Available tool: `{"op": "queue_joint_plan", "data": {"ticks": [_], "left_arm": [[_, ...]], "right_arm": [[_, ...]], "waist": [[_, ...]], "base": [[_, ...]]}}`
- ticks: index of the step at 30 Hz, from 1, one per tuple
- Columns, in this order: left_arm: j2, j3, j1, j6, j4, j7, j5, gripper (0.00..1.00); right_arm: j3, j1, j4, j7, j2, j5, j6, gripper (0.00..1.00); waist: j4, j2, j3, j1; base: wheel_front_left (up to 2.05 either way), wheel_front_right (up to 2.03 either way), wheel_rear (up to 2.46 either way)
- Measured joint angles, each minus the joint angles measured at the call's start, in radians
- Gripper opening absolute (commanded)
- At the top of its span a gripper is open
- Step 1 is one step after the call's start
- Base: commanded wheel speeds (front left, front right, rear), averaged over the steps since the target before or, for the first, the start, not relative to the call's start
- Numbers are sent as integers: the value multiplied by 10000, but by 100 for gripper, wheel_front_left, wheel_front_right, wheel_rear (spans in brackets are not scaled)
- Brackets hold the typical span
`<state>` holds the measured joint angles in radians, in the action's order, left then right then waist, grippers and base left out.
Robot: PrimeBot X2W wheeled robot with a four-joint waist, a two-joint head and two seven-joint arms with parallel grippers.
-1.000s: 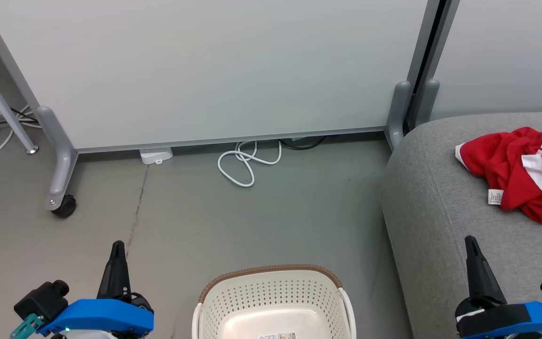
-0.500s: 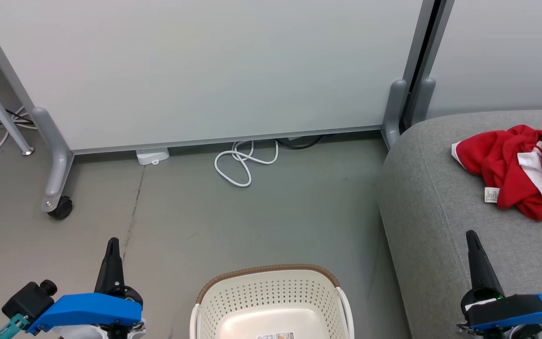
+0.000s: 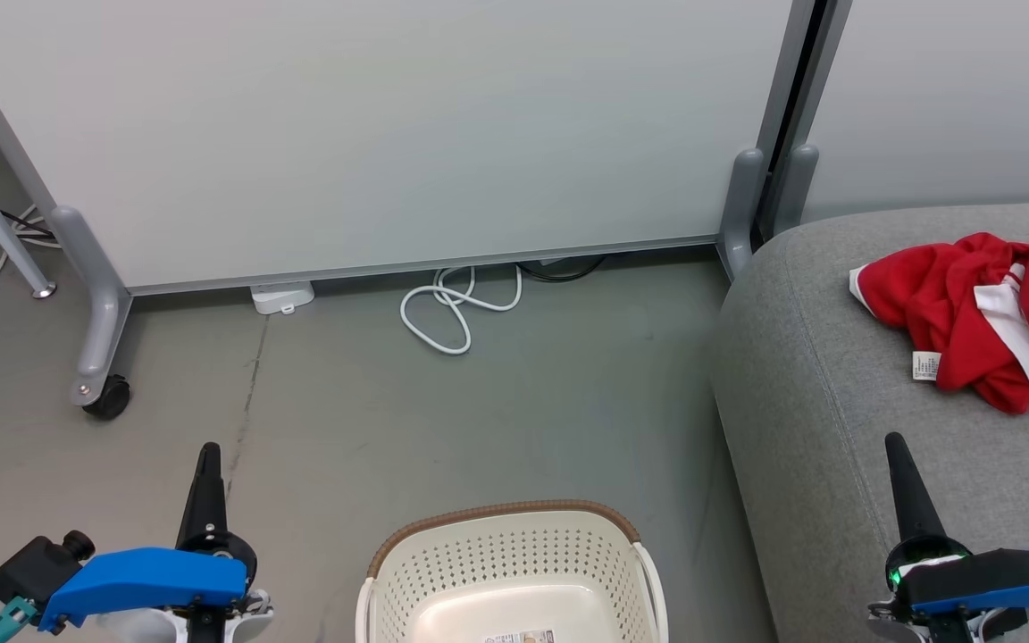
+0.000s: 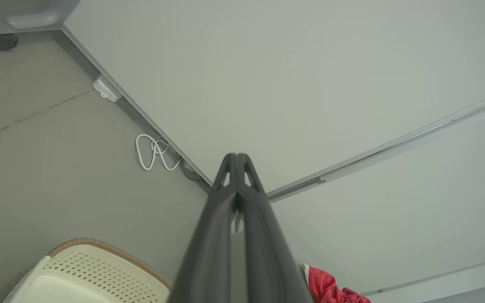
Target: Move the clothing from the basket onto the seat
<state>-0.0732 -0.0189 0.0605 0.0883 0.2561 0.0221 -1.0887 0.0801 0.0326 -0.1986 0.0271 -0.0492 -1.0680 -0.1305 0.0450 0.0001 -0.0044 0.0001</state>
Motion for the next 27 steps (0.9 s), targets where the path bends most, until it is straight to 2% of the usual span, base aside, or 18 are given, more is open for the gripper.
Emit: {"op": "queue_joint_plan", "data": {"ticks": [27], "left_arm": [[121,-439,198,180,-36,-650,-2510,0]], "right_arm": [[157,332,-217,-671,-2,-2621,2,0]], "waist": [[-188,0,30,0]], "base": [[0,0,0]]}}
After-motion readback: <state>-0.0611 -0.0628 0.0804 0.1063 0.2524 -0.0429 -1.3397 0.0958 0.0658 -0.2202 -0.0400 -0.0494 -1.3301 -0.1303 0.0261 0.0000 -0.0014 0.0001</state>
